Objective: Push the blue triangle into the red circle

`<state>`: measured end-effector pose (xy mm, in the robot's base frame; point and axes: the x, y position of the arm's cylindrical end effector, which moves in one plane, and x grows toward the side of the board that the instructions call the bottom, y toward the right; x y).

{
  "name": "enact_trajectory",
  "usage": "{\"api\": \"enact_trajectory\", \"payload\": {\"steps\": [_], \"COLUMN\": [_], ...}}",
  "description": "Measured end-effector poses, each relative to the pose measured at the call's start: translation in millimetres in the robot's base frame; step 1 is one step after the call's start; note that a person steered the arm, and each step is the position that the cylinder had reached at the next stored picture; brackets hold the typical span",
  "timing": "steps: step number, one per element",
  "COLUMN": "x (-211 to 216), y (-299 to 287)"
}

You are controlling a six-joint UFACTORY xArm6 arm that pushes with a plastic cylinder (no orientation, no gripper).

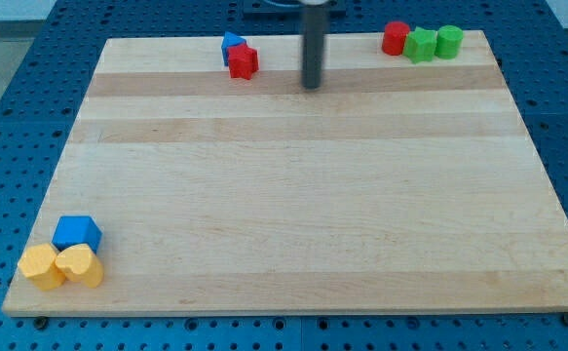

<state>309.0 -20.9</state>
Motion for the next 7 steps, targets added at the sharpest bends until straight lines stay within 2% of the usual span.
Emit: {"api": "enact_trajectory", "payload": {"steps": [1, 2, 4, 7], "x": [3.1, -14.7, -27.7, -64.0], "y": [-107.9, -173.6, -124.4, -118.2]}}
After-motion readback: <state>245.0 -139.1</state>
